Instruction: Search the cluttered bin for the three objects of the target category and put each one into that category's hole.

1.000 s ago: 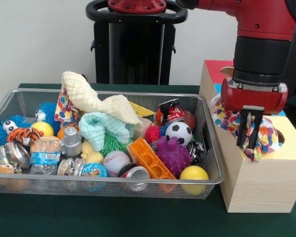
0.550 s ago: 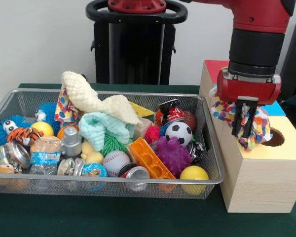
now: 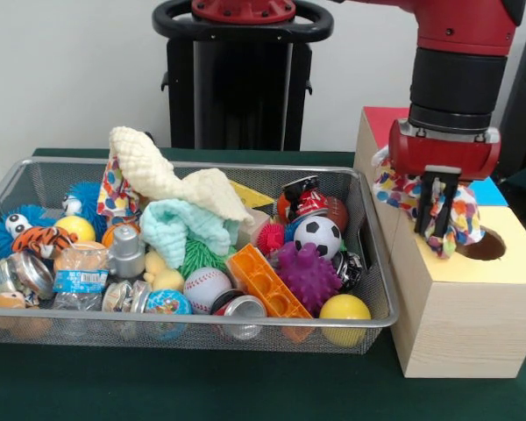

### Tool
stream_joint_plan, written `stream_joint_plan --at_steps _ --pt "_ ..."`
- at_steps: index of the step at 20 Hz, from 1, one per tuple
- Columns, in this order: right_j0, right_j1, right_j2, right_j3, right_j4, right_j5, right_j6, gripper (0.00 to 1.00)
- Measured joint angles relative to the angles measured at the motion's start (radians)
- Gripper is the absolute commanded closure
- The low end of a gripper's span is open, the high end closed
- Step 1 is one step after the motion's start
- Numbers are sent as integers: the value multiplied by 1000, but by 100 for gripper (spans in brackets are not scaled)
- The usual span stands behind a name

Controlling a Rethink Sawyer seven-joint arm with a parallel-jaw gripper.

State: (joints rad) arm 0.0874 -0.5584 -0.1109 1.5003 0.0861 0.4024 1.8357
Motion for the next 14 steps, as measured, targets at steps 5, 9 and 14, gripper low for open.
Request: stream_joint_plan --at_steps 5,9,14 --pt "18 2 0 0 3 0 0 100" --pt "34 5 0 0 11 0 0 100" --pt "43 14 0 -8 23 0 0 100"
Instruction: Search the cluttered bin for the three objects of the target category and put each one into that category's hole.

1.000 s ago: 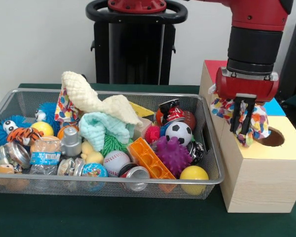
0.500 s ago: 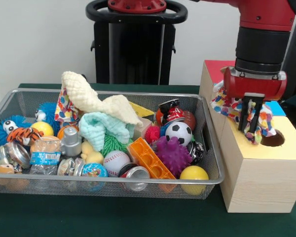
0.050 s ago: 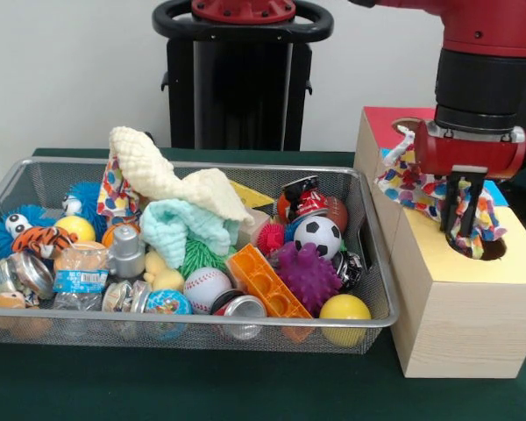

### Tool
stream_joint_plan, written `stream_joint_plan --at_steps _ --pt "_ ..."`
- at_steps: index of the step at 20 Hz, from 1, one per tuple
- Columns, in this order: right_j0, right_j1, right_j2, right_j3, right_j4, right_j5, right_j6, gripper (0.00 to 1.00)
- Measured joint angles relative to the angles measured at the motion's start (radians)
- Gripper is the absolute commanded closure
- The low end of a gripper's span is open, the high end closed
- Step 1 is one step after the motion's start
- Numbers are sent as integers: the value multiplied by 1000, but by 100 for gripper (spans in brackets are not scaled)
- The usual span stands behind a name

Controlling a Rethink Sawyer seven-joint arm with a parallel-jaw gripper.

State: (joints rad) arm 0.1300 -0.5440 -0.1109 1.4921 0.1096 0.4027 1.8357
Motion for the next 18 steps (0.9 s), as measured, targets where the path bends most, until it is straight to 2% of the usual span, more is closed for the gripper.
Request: stream_joint_plan --at_steps 6,18 --pt "3 32 0 -35 12 0 0 100" --pt "14 158 1 -135 23 -27 0 100"
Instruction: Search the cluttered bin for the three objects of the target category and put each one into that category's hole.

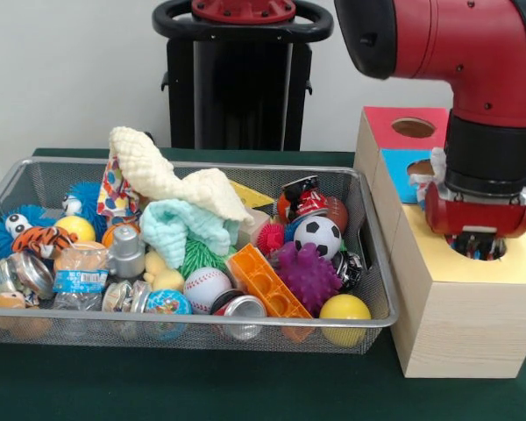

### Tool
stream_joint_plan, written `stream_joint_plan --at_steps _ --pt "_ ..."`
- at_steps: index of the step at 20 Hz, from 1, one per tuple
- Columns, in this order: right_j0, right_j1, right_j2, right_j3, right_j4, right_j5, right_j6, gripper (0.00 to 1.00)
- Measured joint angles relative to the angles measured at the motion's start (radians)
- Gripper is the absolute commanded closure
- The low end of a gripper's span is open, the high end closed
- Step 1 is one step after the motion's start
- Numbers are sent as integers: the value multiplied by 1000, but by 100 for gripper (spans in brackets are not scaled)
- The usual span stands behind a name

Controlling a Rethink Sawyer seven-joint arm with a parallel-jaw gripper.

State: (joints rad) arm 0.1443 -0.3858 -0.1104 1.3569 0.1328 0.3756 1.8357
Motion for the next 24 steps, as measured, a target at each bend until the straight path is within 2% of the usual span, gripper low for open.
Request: stream_joint_plan --at_steps 17,18,24 --pt "3 8 0 -19 3 -2 0 100" --pt "3 8 0 -19 3 -2 0 0" --pt "1 9 -2 -19 3 -1 1 0"
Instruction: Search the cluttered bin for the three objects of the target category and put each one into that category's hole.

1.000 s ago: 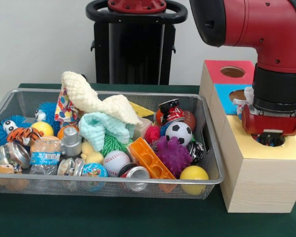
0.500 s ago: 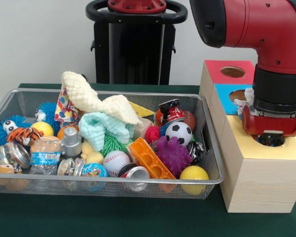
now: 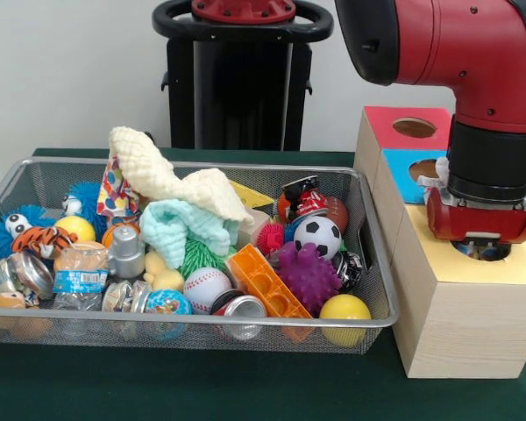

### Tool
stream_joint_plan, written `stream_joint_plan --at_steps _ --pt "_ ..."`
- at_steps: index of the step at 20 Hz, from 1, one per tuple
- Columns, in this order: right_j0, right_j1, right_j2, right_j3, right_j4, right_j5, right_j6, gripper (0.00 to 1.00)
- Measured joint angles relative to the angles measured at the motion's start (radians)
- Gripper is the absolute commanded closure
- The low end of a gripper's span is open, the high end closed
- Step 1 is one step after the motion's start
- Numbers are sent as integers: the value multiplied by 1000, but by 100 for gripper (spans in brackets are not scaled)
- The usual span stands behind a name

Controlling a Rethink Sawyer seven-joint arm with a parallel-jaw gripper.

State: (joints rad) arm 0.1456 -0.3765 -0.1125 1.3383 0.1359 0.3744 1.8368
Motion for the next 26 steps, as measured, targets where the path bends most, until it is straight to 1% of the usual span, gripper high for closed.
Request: stream_joint_plan --at_steps 16,26 --pt "2 -1 -3 2 2 -1 1 0" --pt "1 -26 -3 29 4 0 1 0"
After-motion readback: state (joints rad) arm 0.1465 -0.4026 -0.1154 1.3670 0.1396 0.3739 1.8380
